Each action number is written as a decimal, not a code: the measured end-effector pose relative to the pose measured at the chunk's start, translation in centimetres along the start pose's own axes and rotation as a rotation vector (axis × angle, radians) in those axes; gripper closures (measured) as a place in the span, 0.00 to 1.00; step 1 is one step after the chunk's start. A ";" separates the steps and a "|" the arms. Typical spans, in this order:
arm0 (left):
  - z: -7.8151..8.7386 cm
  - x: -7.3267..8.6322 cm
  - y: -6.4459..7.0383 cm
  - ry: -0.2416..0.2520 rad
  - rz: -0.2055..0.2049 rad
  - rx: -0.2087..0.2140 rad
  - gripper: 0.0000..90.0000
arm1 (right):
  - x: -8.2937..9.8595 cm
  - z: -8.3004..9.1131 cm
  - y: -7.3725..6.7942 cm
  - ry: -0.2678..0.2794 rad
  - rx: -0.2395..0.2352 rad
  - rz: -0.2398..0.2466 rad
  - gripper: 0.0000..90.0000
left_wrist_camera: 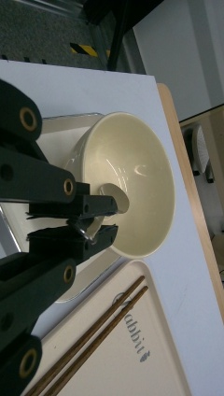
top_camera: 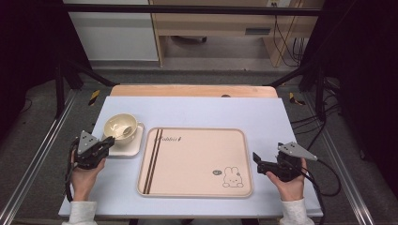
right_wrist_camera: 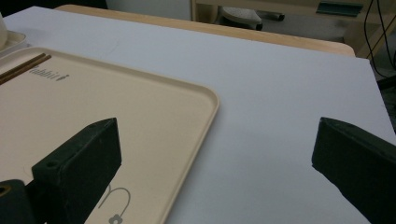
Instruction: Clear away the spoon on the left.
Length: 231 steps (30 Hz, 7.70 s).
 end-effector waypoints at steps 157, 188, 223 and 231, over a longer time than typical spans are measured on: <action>-1.4 -3.3 15.5 -0.044 -0.502 0.021 0.94 | -0.1 0.6 0.1 0.010 -0.020 -0.007 0.01; -2.2 -1.4 16.8 -0.145 -0.540 0.110 0.62 | -0.2 1.0 0.2 0.026 -0.035 -0.011 0.01; -1.2 -1.0 15.9 -0.185 -0.444 0.191 0.26 | -0.1 1.1 0.2 0.020 -0.036 -0.012 0.01; -0.1 -1.4 14.0 -0.129 -0.361 0.163 0.26 | -0.2 1.1 0.3 0.022 -0.034 -0.017 0.01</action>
Point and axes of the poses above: each handheld gripper's, and its own axes: z roughly backward along the jaws, x roughly out of its underside, y roughly to its right, the point moved 2 cm from there along -z, roughly forward along the jaws, and after that the axes turned 15 degrees about -y, right-handed, at the moved point
